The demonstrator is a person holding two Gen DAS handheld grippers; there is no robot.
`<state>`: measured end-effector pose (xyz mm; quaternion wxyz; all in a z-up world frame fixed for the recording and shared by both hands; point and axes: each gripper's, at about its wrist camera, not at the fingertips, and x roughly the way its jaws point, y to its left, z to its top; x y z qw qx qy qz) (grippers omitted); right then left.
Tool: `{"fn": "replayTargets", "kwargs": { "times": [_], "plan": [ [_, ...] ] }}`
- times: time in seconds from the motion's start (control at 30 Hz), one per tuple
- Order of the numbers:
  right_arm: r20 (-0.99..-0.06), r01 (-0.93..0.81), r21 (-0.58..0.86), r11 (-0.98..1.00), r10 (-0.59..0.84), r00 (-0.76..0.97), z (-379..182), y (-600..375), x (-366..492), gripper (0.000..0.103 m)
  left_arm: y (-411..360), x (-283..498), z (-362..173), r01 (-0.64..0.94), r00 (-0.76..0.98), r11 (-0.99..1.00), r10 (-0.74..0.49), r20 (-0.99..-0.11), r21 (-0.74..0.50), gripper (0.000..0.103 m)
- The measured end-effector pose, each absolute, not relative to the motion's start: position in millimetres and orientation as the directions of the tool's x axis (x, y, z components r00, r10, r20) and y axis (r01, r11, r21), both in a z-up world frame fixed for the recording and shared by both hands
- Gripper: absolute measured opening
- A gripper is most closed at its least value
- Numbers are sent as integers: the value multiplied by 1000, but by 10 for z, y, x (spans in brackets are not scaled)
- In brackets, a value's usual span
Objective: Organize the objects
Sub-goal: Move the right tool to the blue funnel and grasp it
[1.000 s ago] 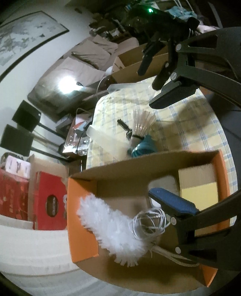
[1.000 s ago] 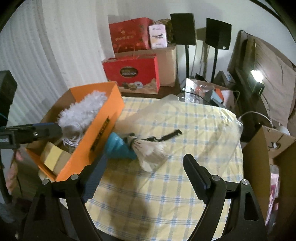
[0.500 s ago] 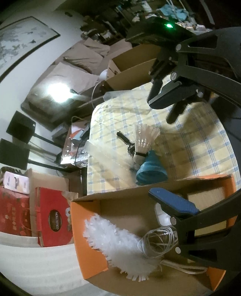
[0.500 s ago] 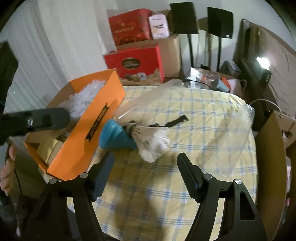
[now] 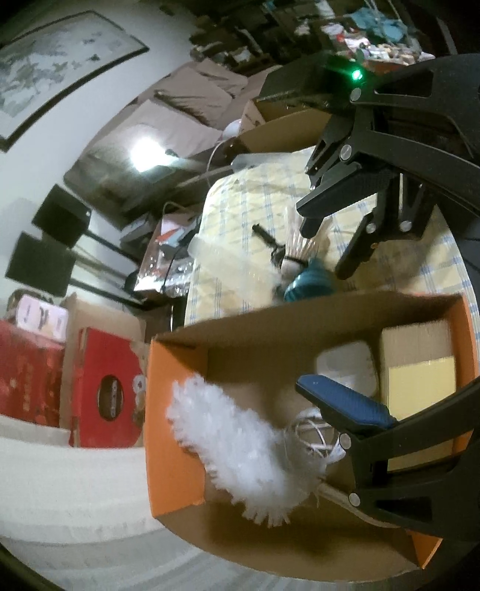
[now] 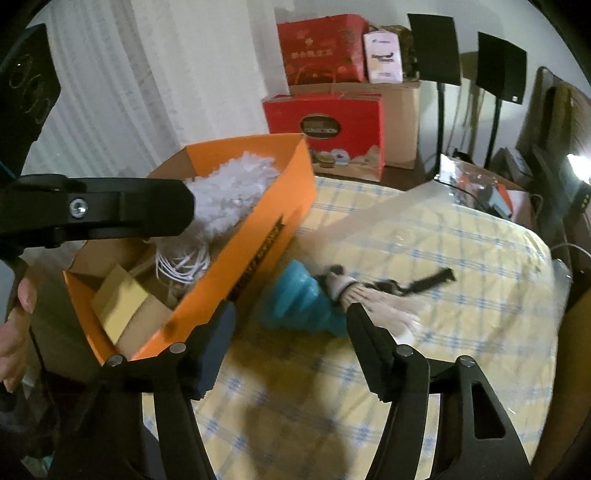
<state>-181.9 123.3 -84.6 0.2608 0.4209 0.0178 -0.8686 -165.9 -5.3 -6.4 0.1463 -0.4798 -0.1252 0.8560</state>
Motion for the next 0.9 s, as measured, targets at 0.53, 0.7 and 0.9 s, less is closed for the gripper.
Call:
{"fn": "replayTargets", "kwargs": {
  "times": [0.53, 0.7, 0.9],
  "plan": [
    [-779, 399, 164, -902, -367, -509, -1178, 1034, -2125, 39, -297, -1633, -163, -98, -494, -918, 380, -782, -385, 85],
    [-788, 408, 180, -895, -380, -485, -1125, 1113, -1993, 24, -191, -1589, -139, -125, -483, -911, 402, -778, -394, 85],
    [-806, 398, 184, -899, -369, -463, -1112, 1359, -1692, 20, -34, -1495, -58, -170, -479, -904, 424, -769, -392, 85]
  ]
}}
